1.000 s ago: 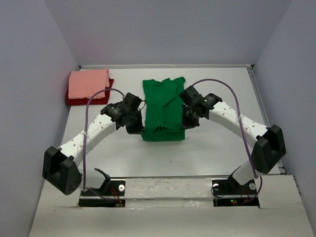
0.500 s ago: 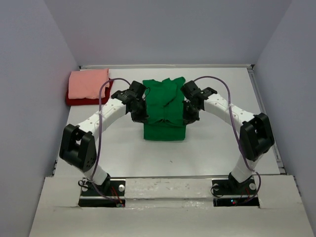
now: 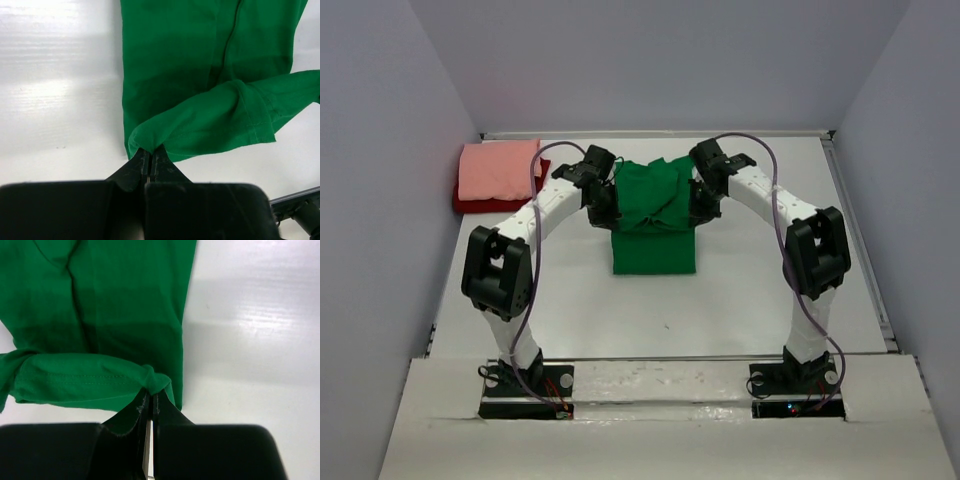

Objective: Fold and stack the t-shirts
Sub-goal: Fold the folded rectangular tshirt in 1/3 of the way

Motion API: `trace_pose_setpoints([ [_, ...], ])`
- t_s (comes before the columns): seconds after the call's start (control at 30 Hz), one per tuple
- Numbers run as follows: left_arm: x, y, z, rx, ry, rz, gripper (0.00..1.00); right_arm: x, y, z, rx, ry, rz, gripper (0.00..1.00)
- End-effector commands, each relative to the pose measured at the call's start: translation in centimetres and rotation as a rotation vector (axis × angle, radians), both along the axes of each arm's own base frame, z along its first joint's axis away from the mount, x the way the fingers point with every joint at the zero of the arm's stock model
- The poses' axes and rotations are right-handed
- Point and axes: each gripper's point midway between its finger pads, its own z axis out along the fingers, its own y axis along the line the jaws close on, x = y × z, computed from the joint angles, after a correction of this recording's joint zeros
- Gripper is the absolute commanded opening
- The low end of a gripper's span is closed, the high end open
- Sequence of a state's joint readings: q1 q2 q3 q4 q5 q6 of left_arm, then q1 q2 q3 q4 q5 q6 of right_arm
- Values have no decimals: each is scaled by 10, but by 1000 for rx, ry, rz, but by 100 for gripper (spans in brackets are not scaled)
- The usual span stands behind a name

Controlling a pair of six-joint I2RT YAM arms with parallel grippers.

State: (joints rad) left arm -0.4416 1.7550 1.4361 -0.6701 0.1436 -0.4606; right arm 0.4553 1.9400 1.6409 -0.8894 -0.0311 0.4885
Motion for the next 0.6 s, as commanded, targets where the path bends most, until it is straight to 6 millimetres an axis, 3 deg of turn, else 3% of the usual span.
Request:
trace_pose_setpoints([
  [0.0,28,5,13,7,-41,-4,0,29,-12,-1,-16,-20,14,0],
  [0.3,69,0,-21,29,-2,-11,0,59,-12,-16,-15,-10,41,0],
  [0.57,74,1,-43,26,46,-10,5,70,-12,-28,-20,11,56,0],
])
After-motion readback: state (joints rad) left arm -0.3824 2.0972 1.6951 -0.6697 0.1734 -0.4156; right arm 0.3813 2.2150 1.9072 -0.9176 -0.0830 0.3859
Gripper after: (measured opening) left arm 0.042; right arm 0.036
